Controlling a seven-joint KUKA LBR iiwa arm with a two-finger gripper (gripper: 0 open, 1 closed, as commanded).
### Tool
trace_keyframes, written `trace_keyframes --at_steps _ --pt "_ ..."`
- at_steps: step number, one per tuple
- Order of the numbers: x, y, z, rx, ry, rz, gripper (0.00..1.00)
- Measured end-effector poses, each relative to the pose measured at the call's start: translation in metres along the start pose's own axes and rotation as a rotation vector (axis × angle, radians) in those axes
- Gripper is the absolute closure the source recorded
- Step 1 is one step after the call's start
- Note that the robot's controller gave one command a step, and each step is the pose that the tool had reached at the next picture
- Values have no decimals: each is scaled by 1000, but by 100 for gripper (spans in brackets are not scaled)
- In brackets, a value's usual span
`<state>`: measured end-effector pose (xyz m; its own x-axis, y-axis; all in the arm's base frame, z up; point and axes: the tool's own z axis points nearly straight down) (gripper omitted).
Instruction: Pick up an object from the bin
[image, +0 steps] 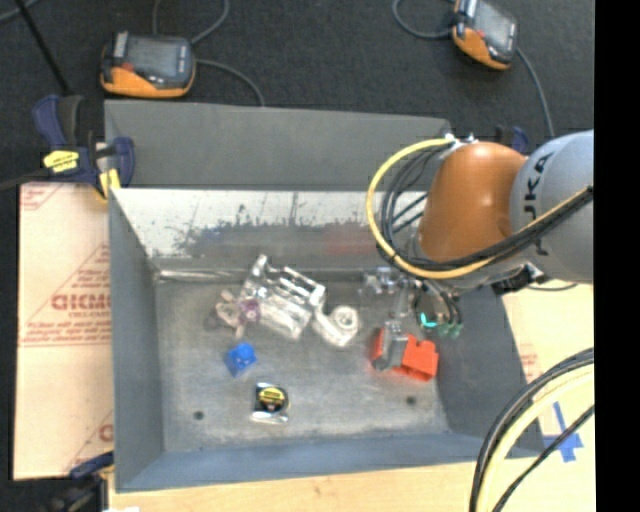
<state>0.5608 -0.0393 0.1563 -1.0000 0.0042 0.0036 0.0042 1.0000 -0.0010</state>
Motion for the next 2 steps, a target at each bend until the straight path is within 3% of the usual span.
trace_keyframes --at_steps 1,2 --pt "-5 -15 9 0 -5 -250 0" --pt "4 -36 85 0 -13 -63 0"
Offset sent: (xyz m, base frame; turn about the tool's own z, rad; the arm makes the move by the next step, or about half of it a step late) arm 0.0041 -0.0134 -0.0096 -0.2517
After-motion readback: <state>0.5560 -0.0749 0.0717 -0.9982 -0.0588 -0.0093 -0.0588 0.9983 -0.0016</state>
